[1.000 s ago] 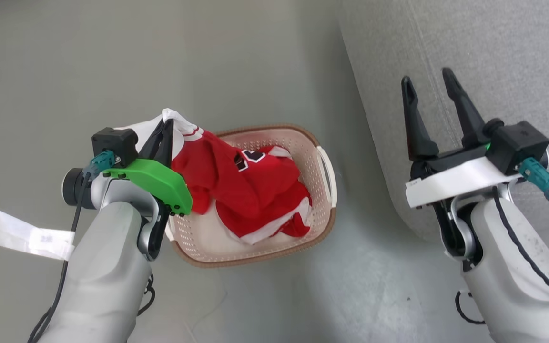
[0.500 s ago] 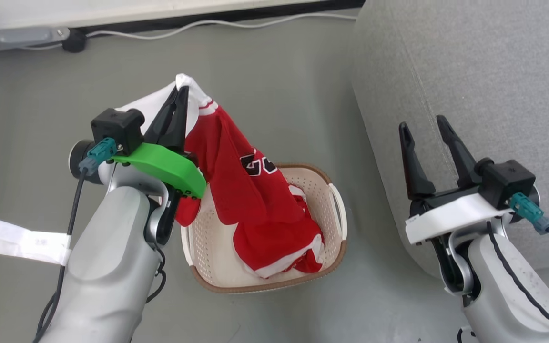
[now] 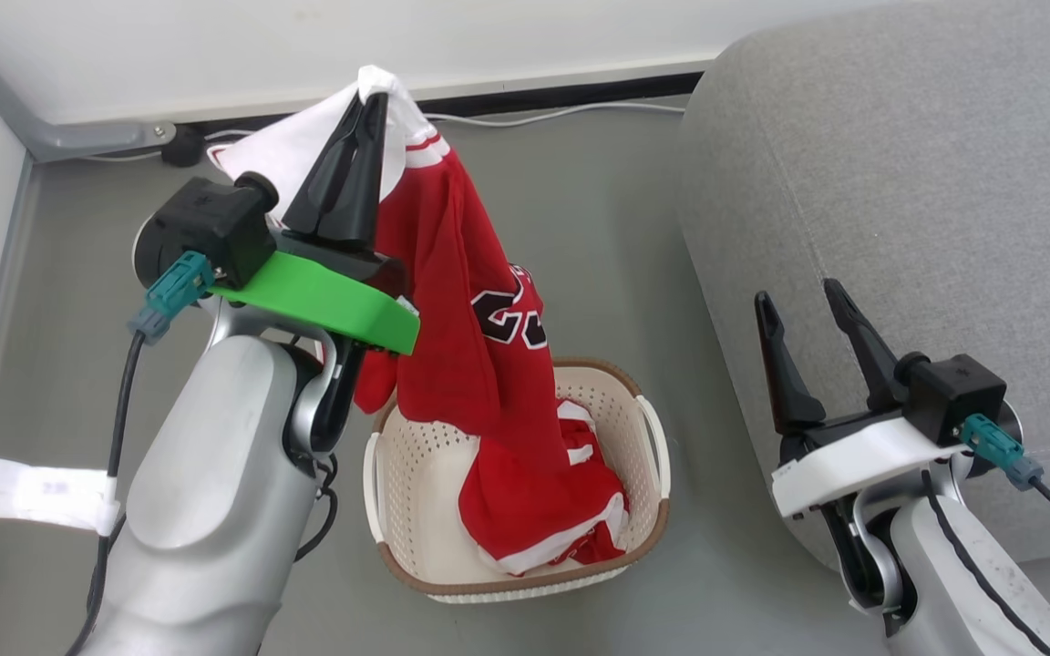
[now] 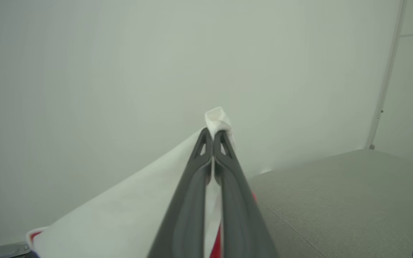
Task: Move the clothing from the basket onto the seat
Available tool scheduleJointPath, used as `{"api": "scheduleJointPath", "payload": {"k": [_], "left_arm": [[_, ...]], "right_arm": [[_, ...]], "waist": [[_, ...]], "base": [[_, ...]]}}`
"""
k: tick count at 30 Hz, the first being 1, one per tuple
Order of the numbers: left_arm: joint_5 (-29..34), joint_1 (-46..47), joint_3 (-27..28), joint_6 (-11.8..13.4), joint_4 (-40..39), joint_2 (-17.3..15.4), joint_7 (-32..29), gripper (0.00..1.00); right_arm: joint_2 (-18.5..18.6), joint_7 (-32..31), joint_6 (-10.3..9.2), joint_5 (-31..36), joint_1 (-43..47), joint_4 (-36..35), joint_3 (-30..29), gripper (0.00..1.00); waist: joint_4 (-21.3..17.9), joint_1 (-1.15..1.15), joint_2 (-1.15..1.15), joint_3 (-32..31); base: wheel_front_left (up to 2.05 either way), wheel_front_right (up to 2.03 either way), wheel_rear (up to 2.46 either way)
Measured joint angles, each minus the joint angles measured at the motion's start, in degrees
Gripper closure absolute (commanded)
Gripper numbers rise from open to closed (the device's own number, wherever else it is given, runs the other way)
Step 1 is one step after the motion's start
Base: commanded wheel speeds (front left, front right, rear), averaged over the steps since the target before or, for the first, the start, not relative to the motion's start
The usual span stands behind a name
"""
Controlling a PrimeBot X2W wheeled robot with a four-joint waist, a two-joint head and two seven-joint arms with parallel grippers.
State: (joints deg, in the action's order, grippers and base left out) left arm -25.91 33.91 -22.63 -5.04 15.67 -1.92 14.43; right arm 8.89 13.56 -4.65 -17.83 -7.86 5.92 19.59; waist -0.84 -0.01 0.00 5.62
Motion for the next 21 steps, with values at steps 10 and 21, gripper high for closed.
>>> {"api": "scheduleJointPath", "payload": {"k": [10,21], "left_arm": [[0.0,-2.2,-2.2,0.0,-7.4,0.0,-0.2,1.0],[-0.3,-7.4,-5.3,0.1,-12.5,-0.1,-4.6,1.0]], "right_arm": [[-0.1,-0.6,-0.05,-0.4,3.1,-1.2,0.9,0.0],[-0.4,-1.6,-0.51,-0.4,6.2,-3.3,1.6,0.0]], "waist": [[-0.1,0.0,0.0,-2.7],[-0.3,0.0,0.0,-4.5]], "base": [[0.0,0.0,0.0],[0.0,0.0,0.0]]}}
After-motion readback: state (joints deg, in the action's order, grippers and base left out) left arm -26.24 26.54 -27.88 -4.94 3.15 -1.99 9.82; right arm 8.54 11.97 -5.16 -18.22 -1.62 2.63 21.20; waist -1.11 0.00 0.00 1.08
